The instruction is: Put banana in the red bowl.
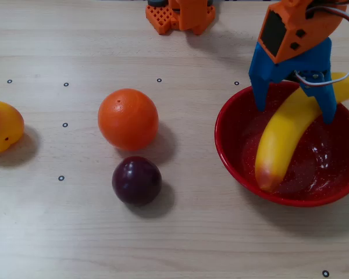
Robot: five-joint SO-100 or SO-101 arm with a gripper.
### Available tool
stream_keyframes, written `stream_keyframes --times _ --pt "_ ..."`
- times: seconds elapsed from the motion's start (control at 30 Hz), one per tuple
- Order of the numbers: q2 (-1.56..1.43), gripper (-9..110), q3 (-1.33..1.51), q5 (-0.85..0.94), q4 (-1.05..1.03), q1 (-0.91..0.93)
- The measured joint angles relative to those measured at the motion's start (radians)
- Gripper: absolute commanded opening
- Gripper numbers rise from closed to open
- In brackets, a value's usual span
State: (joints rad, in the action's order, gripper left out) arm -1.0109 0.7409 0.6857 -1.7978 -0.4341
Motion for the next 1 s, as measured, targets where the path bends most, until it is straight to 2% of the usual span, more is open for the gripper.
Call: stream_keyframes --times 0.33,0.5,0.67,1.0 --pt "-0.023 34 -0.212 0.002 -0.009 0.006" --pt "-0.051 21 -0.244 0.005 -0.009 0.029" --pt "-0.089 0 -0.258 0.006 -0.011 0.054" --pt "-0.19 0 -0.259 0.006 -0.011 0.101"
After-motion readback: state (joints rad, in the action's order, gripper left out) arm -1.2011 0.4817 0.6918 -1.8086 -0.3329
